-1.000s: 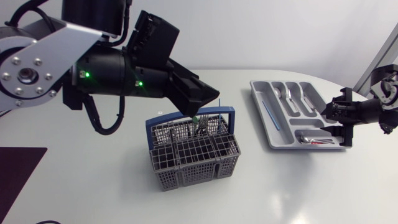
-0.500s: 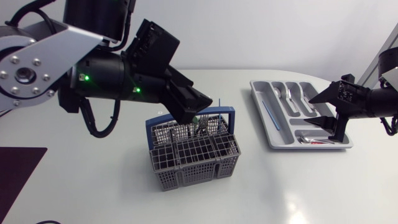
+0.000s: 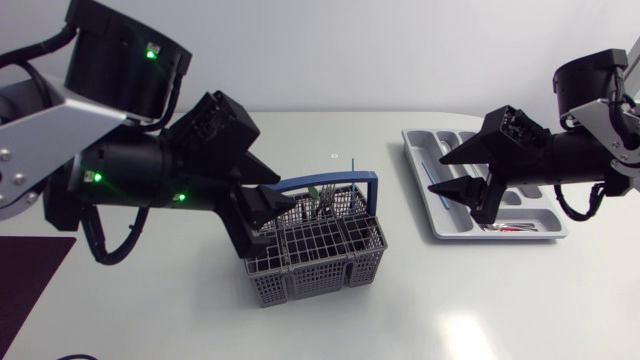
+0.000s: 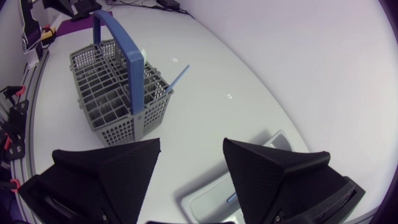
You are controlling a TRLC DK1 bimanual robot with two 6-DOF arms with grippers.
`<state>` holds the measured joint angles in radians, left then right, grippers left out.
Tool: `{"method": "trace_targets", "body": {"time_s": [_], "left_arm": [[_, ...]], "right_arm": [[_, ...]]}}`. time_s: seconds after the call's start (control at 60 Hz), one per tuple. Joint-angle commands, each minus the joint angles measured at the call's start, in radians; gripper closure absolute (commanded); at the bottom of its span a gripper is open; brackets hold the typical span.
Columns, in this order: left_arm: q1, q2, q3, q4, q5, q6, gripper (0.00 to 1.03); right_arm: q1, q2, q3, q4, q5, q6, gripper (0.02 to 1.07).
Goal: Unload the cutlery basket into the drawer organizer.
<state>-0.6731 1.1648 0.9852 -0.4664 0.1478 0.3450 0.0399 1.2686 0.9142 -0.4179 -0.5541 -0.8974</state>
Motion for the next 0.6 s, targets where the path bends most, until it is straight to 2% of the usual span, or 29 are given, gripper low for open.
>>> {"method": "trace_targets", "body": {"time_s": [0.0, 0.067, 0.2, 0.367, 0.583], "left_arm": [[0.014, -0.031, -0.069, -0.005, -0.005, 0.025, 0.84], [0.015, -0.048, -0.118, 0.006, -0.008, 0.026, 0.94], [0.010, -0.071, -0.194, 0.026, -0.011, 0.029, 0.96], [0.014, -0.094, -0.275, 0.068, -0.034, 0.035, 0.96], [0.063, -0.108, -0.361, 0.160, -0.063, 0.071, 0.97]], "right_arm": [[0.043, 0.021, -0.024, 0.028, -0.006, 0.101, 0.47], [0.075, 0.038, -0.028, 0.053, -0.006, 0.140, 0.55], [0.118, 0.087, -0.015, 0.083, -0.006, 0.195, 0.73], [0.141, 0.167, 0.018, 0.117, -0.027, 0.262, 1.00], [0.149, 0.295, 0.095, 0.133, -0.078, 0.367, 1.01]]}}
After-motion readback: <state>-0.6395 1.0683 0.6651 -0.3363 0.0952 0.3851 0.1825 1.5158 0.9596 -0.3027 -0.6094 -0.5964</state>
